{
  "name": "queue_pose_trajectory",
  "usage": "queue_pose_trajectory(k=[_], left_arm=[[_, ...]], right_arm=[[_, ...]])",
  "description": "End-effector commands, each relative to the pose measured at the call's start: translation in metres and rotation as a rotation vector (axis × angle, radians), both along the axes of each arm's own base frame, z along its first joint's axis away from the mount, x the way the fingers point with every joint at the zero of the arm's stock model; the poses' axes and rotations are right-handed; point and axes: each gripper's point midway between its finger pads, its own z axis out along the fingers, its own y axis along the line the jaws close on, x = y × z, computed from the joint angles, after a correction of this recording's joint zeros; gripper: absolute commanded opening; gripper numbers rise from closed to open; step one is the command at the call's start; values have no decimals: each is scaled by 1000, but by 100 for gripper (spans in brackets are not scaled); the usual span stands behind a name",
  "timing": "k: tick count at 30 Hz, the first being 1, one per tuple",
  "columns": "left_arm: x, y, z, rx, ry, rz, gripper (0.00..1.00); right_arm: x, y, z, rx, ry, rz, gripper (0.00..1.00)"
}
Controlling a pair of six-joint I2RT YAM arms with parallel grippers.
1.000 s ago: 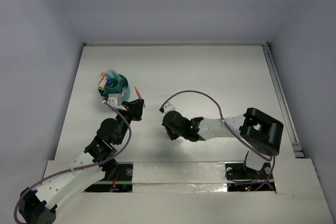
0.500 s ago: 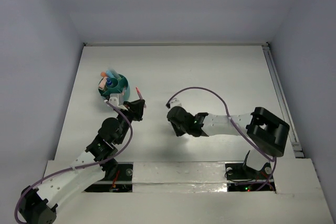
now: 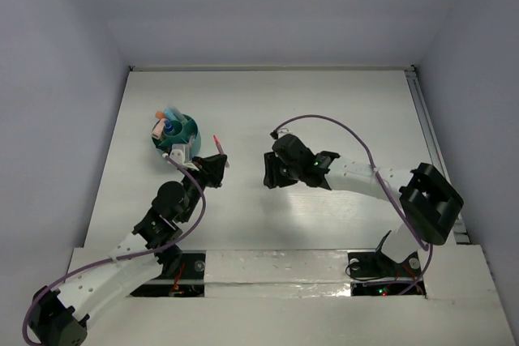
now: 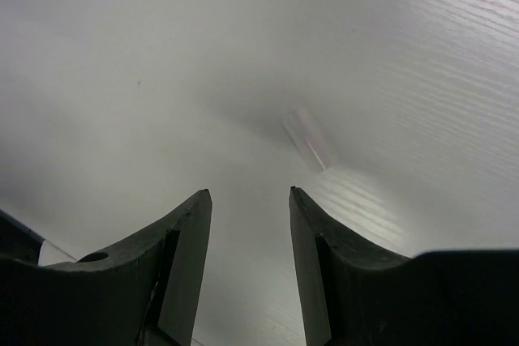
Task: Sort the stationery into containers
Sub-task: Move the pen cap to the center of the board.
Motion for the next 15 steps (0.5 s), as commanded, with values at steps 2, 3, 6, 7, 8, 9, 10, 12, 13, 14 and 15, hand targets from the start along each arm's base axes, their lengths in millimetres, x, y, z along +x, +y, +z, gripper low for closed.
queue_pose_trajectory(k=[2,3,6,7,8,9,10,12,13,14,15], left_arm=[[-3,-3,17,-58,-51,-25,0],[-3,-4,16,-57,-48,-31,0],[-5,-6,16,-62,-48,-44,0],[-5,-6,16,-63,-48,-46,0],[-6,-6,18,-67,-52,-49,0],[-6,-7,18,-72,-52,-57,0],[-7,-8,18,-71,-54,-61,0],[-7,-9,19,-72,-53,-66,0],[-8,-9,18,-71,-52,-69,0],[-8,-9,19,-72,-53,-69,0],[-8,-9,18,-71,-51,-72,0]], right_arm=[[2,3,2,4,17,-15,50],[8,0,2,-4,14,-30,50],[18,6,5,11,0,-36,50],[22,3,1,-4,3,-43,51],[29,5,5,-14,-15,-51,52],[34,-1,-6,-76,-21,-64,52],[38,-1,-8,-94,-28,-68,52],[50,-2,-7,-109,-57,-75,51],[57,-2,-10,-109,-63,-78,51],[61,-4,-12,-112,-61,-72,51],[65,-1,-10,-116,-74,-53,50]])
